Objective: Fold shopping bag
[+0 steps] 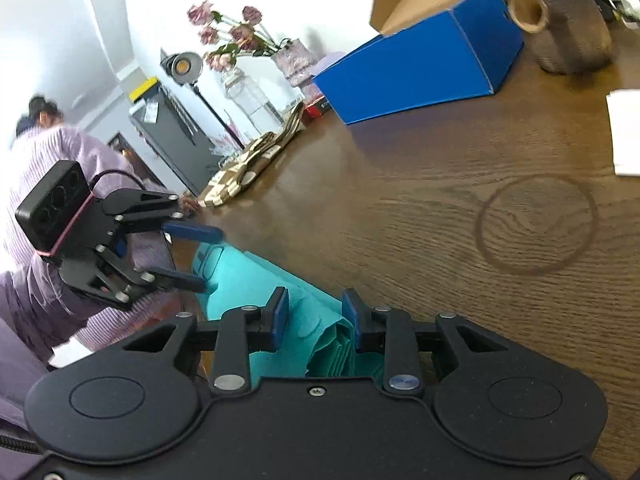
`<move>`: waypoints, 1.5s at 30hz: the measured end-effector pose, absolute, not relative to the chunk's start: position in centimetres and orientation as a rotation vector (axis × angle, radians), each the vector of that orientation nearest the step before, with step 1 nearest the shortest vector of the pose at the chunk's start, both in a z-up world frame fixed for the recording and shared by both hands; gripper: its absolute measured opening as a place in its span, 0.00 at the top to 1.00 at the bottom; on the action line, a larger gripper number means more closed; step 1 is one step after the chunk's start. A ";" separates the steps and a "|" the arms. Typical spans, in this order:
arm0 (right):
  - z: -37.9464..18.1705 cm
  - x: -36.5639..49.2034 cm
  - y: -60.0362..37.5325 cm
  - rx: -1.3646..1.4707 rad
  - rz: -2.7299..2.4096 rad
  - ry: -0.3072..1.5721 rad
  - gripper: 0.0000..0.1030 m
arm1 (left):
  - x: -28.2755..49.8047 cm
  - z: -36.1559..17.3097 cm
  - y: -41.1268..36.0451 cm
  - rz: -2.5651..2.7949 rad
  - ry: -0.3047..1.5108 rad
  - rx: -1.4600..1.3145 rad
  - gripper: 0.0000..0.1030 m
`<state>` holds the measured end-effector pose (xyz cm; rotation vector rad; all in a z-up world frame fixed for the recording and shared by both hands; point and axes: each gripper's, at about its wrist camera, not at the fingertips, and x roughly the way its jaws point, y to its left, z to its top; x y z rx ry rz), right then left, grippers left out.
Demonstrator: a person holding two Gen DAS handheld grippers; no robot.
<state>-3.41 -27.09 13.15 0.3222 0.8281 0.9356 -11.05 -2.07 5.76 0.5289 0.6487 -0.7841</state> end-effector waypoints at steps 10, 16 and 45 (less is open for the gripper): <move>13.8 -6.3 -25.4 0.174 0.860 0.730 0.68 | -13.1 4.2 -2.6 -0.667 0.599 0.464 0.45; 15.4 -8.8 -25.6 0.042 0.758 0.619 0.64 | -13.2 3.2 -2.4 -0.671 0.630 0.446 0.46; 14.4 -23.1 -16.4 -1.084 0.828 0.417 0.56 | -17.0 2.2 -2.6 -0.780 0.597 0.497 0.47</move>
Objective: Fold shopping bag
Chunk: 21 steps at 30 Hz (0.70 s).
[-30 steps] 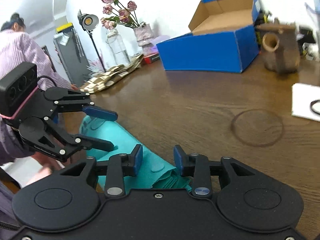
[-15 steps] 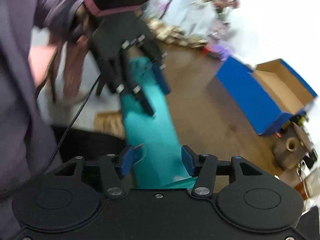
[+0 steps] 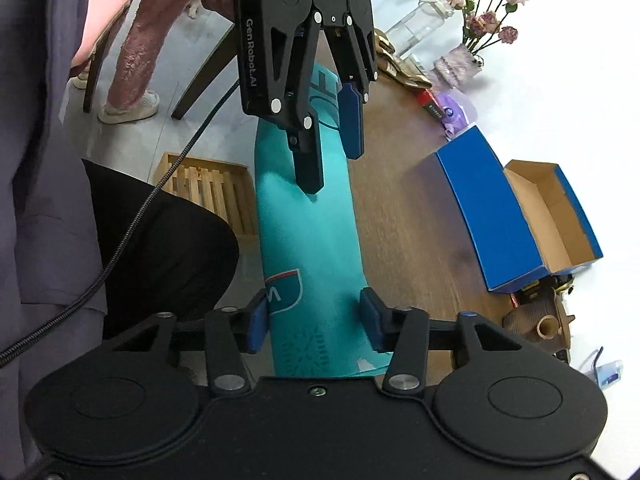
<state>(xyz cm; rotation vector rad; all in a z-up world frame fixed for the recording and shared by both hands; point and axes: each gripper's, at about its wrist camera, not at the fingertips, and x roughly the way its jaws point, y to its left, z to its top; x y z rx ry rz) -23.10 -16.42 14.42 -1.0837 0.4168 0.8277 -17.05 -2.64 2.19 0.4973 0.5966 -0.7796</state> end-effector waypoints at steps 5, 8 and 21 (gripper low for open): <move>14.5 -23.1 -16.9 -1.095 0.825 0.414 0.59 | -19.6 2.7 -4.9 -0.760 0.495 0.626 0.46; 14.9 -22.8 -17.0 -1.076 0.838 0.434 0.59 | -21.4 2.9 -6.0 -0.767 0.416 0.716 0.29; 15.9 -22.0 -17.0 -1.034 0.891 0.482 0.59 | -25.1 -2.5 -11.6 -0.729 0.299 1.177 0.45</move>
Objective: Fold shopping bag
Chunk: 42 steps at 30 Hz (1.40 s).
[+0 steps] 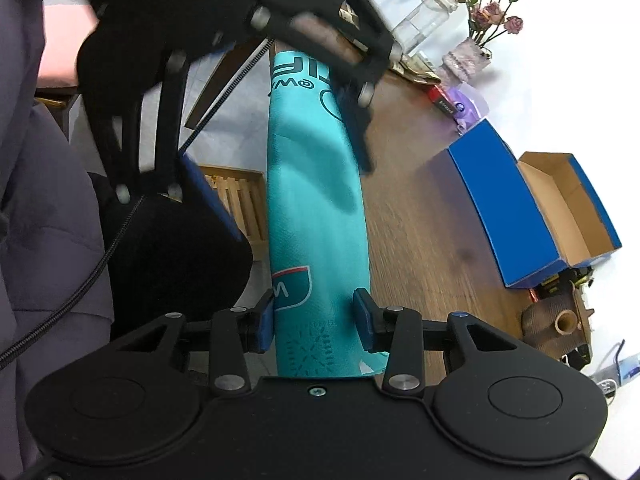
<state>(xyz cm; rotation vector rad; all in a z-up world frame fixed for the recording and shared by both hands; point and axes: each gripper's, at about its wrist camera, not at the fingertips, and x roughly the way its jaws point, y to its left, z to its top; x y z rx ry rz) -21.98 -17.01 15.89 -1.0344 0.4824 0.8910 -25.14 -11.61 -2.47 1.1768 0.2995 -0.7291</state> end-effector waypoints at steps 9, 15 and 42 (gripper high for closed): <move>16.3 -21.9 -16.7 -0.992 0.940 0.492 0.59 | -24.2 -4.0 -12.9 -0.595 0.321 1.259 0.68; 16.4 -24.1 -16.1 -1.115 0.907 0.403 0.55 | -24.3 -2.6 -11.9 -0.632 0.384 1.202 0.69; 17.1 -25.3 -12.2 -1.382 0.601 0.163 0.74 | -25.9 0.9 -11.8 -0.422 0.164 1.362 0.67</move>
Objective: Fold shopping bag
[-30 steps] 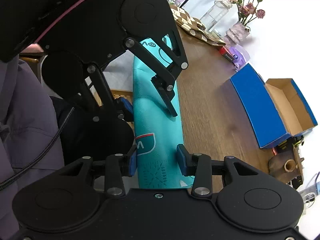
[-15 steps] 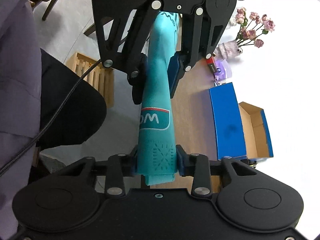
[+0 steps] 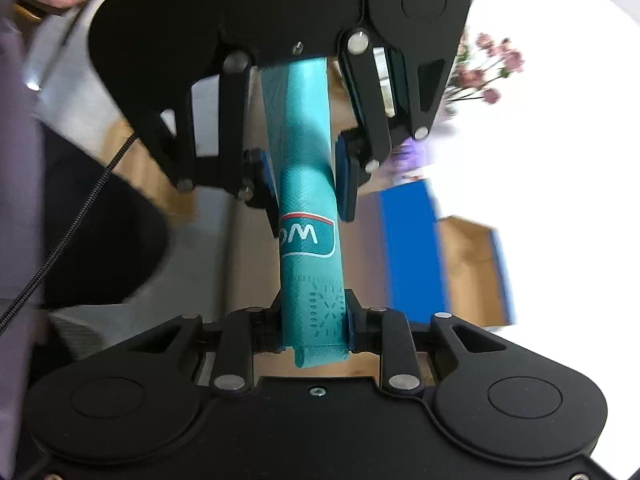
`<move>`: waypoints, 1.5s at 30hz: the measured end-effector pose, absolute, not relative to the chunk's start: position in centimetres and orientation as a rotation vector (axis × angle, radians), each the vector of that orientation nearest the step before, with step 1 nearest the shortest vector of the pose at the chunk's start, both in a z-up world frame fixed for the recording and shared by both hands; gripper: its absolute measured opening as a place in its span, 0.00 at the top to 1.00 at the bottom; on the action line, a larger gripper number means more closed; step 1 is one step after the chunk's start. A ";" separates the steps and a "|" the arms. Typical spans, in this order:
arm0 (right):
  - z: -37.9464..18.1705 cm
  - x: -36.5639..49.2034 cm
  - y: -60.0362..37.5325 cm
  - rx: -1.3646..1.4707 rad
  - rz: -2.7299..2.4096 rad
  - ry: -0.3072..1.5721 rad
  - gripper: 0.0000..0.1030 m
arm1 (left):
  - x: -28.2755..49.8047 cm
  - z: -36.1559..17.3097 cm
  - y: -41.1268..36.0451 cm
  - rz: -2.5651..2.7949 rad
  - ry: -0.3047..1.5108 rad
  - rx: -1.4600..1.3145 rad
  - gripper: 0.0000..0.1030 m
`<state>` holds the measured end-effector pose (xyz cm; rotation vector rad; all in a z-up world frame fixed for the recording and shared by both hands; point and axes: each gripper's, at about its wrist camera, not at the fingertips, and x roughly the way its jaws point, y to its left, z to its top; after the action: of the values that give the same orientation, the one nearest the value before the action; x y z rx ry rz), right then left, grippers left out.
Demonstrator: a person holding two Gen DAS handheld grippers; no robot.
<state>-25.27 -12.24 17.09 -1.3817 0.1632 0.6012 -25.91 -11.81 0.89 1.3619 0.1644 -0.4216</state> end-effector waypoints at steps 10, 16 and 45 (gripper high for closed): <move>19.3 -23.0 -11.1 -1.467 0.489 0.023 0.74 | -22.4 1.3 -11.8 -0.327 -0.078 1.470 0.78; 19.0 -21.7 -11.3 -1.478 0.502 0.015 0.74 | -21.0 1.2 -12.1 -0.326 -0.073 1.404 0.84; 17.2 4.7 -30.3 -0.145 0.246 0.731 0.78 | -10.9 -4.4 -9.7 -0.009 -0.268 1.426 0.85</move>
<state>4.73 -30.32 17.21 -0.1446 0.7315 0.2463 -10.94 -9.71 -4.36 1.4264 -0.2684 -0.0092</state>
